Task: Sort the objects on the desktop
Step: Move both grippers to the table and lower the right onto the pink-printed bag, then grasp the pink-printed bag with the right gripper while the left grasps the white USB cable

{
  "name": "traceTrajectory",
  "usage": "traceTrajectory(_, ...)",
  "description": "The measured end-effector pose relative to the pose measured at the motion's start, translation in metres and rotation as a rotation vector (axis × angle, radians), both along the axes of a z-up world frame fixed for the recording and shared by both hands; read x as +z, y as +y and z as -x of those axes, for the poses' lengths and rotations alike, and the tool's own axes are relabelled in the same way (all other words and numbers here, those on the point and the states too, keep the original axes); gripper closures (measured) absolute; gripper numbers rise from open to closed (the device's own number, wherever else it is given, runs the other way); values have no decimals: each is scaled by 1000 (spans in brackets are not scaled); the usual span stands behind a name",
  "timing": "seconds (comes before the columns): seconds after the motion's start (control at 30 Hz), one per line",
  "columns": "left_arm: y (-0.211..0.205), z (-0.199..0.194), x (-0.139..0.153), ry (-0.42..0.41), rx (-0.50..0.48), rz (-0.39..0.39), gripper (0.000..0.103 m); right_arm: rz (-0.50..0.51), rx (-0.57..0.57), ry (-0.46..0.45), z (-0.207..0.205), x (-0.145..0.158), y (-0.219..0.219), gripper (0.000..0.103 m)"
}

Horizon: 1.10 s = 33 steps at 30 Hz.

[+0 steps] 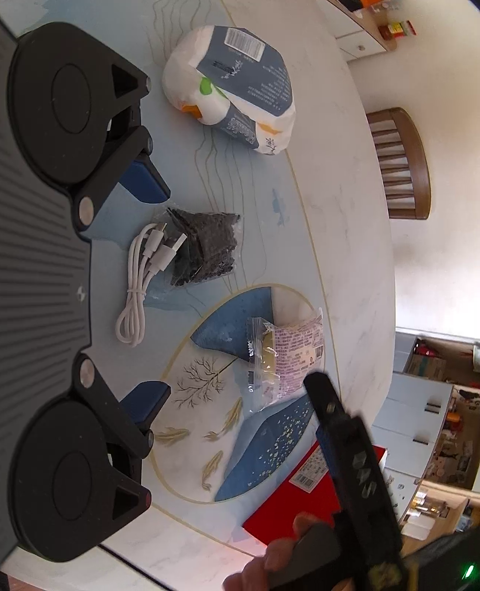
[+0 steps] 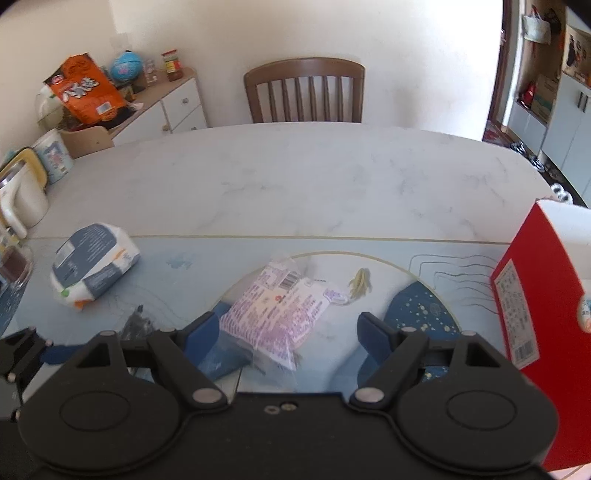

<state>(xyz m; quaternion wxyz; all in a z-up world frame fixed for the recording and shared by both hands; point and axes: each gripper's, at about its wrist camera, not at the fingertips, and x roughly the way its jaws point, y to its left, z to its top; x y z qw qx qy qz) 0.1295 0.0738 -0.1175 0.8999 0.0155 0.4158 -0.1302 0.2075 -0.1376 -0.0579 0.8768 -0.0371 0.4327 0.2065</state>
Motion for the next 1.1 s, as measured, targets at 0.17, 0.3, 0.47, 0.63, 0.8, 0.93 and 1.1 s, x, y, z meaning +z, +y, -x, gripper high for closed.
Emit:
traceTrajectory(0.17, 2, -1, -8, 11, 2, 2, 0, -13, -62, 31, -14, -13, 10, 21)
traceTrajectory(0.3, 3, 0, -11, 8, -6, 5, 0, -8, -96, 61, -24, -21, 17, 20)
traceTrajectory(0.47, -1, -1, -15, -3, -38, -12, 0, 8, -129, 96, -33, -31, 23, 20)
traceTrajectory(0.63, -2, -6, -18, -16, -52, -27, 1, 23, -128, 108, -37, -36, 28, 19)
traceTrajectory(0.8, -10, -6, -21, -28, -84, -74, 1, 16, -141, 119, -41, -40, 31, 18)
traceTrajectory(0.93, -12, -6, -22, -31, -80, -82, 1, 18, -158, 144, -47, -46, 34, 18)
traceTrajectory(1.1, -12, -5, -22, -36, -75, -85, 1, 45, -167, 159, -49, -52, 35, 18)
